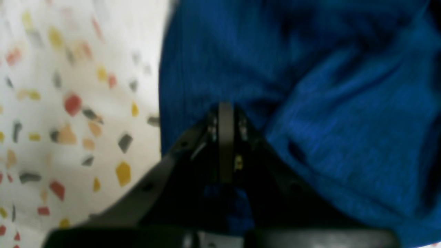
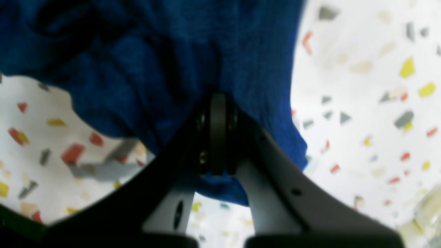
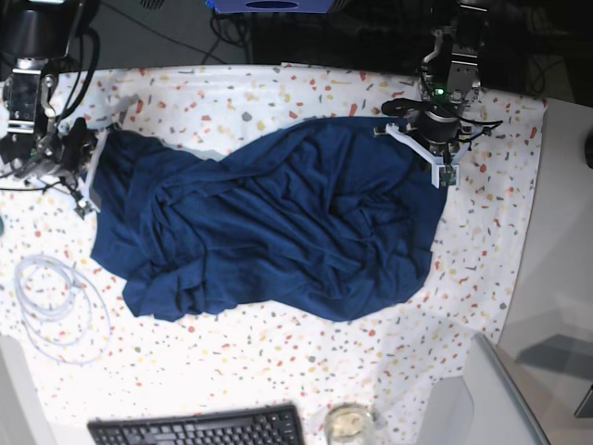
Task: Layout the t-shirt on the table in an organized manner, then fold the t-shirt properly
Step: 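Grasp the shirt corner with the right gripper and pull it outward, then grasp the shirt edge with the left gripper and pull it outward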
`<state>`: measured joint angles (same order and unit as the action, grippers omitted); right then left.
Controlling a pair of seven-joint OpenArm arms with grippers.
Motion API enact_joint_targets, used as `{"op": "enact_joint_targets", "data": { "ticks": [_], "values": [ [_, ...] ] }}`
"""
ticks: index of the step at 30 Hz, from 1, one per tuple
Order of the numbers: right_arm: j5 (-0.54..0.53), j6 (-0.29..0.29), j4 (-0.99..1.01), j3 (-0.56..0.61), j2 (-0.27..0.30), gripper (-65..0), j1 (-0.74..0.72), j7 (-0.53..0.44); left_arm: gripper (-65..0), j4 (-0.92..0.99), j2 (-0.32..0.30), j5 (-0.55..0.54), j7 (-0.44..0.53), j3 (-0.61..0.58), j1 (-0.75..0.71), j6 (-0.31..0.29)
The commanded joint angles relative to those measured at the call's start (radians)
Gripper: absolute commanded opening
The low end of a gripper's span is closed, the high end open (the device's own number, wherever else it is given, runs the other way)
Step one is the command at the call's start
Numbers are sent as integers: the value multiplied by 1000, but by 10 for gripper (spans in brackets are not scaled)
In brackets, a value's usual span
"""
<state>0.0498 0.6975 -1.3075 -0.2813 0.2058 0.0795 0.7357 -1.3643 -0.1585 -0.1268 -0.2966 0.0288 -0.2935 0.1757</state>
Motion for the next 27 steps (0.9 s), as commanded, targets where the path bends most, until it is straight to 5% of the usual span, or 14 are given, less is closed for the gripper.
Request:
{"op": "enact_joint_targets", "data": {
  "ticks": [1,10,22,27],
  "values": [
    [-1,1,4,-5,34,-642,6,-3,-650,19,-11,2,-22,0,0,0],
    [-1,1,81,-5,142,-642,-1,-29,-650,70,-109,-3,-17,1,-65,0],
    [-1,1,-234,-42,117,-642,111,-28,-650,-197,-111,-9,-74,7,-85,0],
    [-5,1,-389,-144,114,-642,188,-28,-650,-406,-69,-124,-160,178,-195,-48]
  ]
}}
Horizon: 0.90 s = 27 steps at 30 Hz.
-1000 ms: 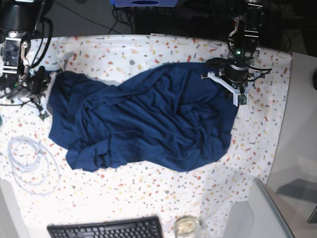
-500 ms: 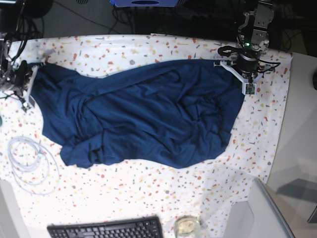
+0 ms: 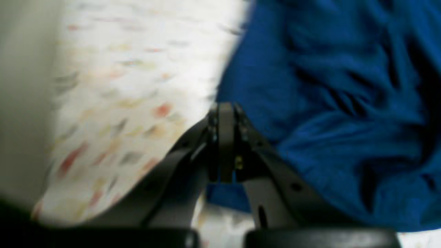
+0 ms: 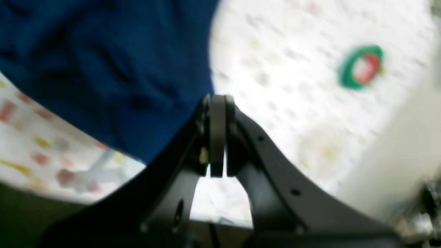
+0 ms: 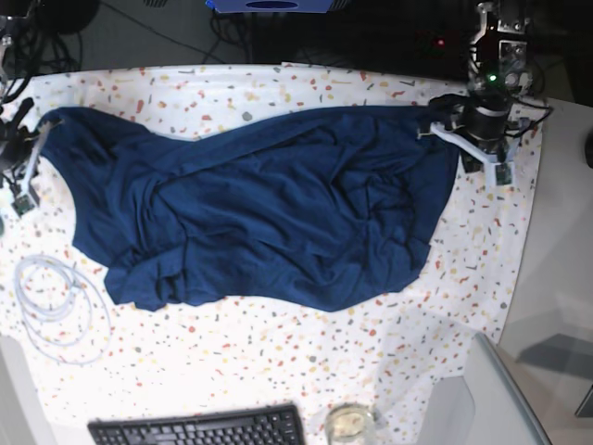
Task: Layout the t-shirt on the table in an organized manner, then fold the t-shirt properly
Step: 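Grasp the shirt edge with the left gripper and pull it outward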
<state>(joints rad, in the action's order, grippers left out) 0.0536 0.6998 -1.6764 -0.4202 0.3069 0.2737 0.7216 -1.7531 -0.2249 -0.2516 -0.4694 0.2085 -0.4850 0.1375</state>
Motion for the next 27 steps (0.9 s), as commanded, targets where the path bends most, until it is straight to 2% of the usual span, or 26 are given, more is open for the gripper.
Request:
{"op": "enact_joint_targets", "data": {
  "ticks": [1,4,7,10,12,13,15,16,19,25,27],
  "values": [
    [-10,-2,-37,-24,11,-642,9,-13,-650,-52,5,-50,11,38,-36,-40],
    [-11,-2,-47,-50,1,-642,35,-15,-650,-89,42,-188,11,144,-105,-89],
    [-7,-2,-47,-52,-22,-642,40,-18,-650,-67,71,-274,18,216,-131,-91],
    [-10,-2,-46,-44,-41,-642,55,-21,-643,-32,94,-306,18,248,-129,-91],
    [-7,-2,-46,-42,-59,-642,55,-21,-494,-23,95,-306,18,242,-123,-91],
    [-7,-2,-46,-42,-64,-642,55,-21,-443,-20,95,-308,18,240,-122,-92],
    [-7,-2,-46,-42,-64,-642,55,-21,-360,-9,95,-308,13,239,-105,-92],
    [-7,-2,-46,-42,-64,-642,55,-21,-342,-8,97,-308,11,239,-94,-92],
    [-7,-2,-46,-42,-64,-642,55,-20,-351,18,97,-308,11,227,-70,-92],
    [-7,-2,-46,-42,-64,-642,54,-17,-439,80,97,-305,10,121,-37,-83],
    [-7,-2,-46,-42,-64,-642,55,-17,-444,104,97,-303,10,99,-25,-46]
  ]
}}
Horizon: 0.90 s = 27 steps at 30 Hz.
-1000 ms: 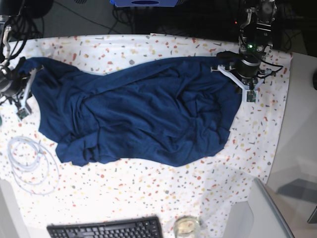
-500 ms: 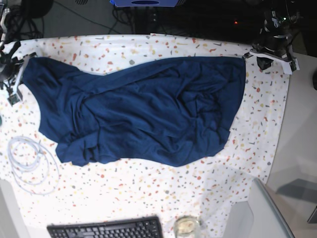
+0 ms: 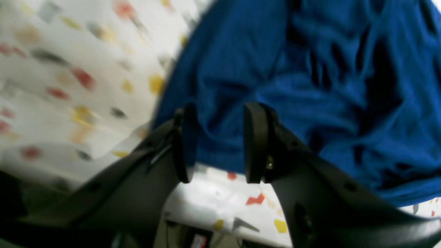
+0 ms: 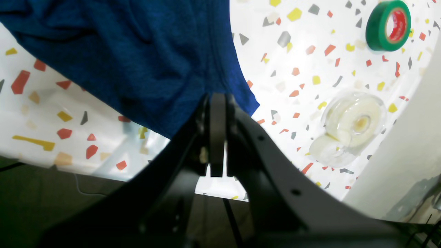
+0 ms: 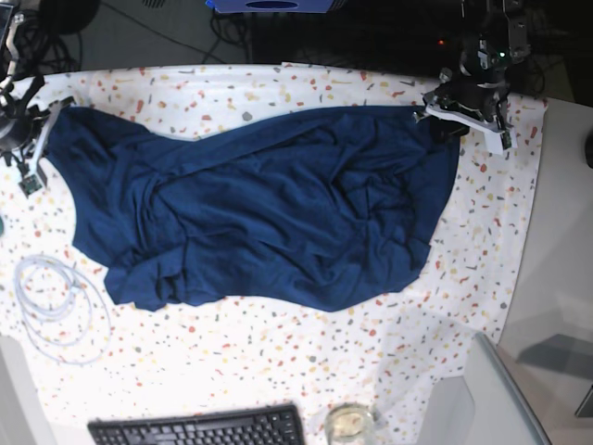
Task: Layout the t-shirt on the table in an organized manner, then fold the t-shirt properly
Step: 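Grasp the shirt edge with the left gripper and pull it outward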
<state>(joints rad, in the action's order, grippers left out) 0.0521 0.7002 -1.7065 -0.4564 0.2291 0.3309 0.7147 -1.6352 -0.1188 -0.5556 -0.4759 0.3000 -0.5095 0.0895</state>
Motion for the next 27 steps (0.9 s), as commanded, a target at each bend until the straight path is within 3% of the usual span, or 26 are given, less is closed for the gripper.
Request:
{"op": "enact_joint_targets", "data": {
  "ticks": [1,4,20,24,27],
  "values": [
    [-5,-2,-16,-6,14,-642,-2,-10,-441,0,-9,1,16,1,1,43],
    [-5,-2,-16,-6,14,-642,0,-10,-441,3,-9,1,18,-15,1,95],
    [-8,-2,52,-6,14,-642,-5,-16,-441,-6,-9,1,16,-17,16,102],
    [-10,-2,53,-6,14,-642,-6,-16,-441,-4,-9,1,16,-18,25,175],
    [-10,-2,53,-6,14,-642,-16,-16,-441,-4,-11,1,15,-18,33,181]
  ]
}}
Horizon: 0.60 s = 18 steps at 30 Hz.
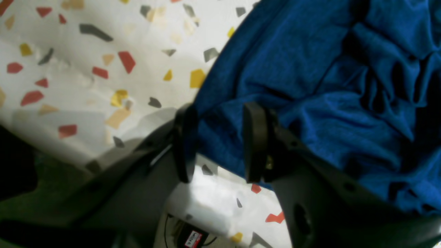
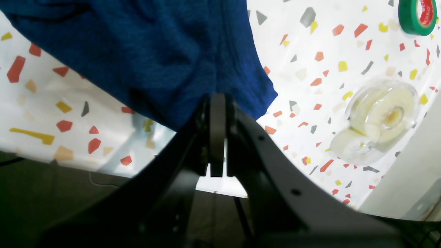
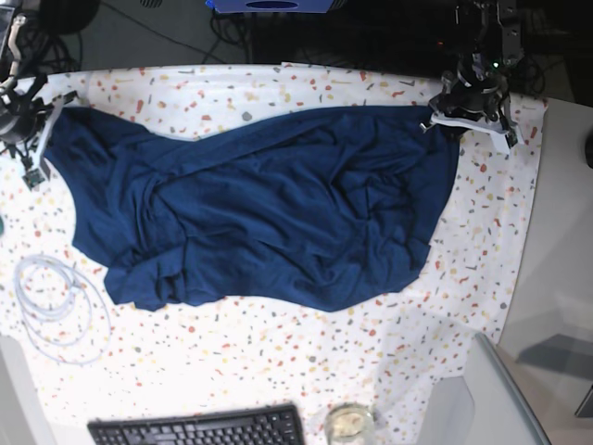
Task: Layout the t-shirt on the table in an organized manner, then fold the t-shirt properly
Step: 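Grasp the shirt edge with the left gripper and pull it outward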
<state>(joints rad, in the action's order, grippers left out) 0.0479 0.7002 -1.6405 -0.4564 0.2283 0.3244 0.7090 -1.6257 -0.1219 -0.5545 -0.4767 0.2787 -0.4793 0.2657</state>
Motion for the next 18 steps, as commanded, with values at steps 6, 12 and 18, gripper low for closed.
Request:
{"op": "enact_joint_targets", "data": {
  "ticks": [6,12,18],
  "values": [
    [-6,-2,-13,-6,15,-642,-12,-10,-446,14,-6,0,-72,1,46,4],
    [-6,-2,-13,-6,15,-642,-12,-10,-449,21,-6,0,-81,1,64,5],
    [-6,-2,-13,-6,15,-642,-12,-10,-451,21,-6,0,-87,-29,66,17]
  ]
}}
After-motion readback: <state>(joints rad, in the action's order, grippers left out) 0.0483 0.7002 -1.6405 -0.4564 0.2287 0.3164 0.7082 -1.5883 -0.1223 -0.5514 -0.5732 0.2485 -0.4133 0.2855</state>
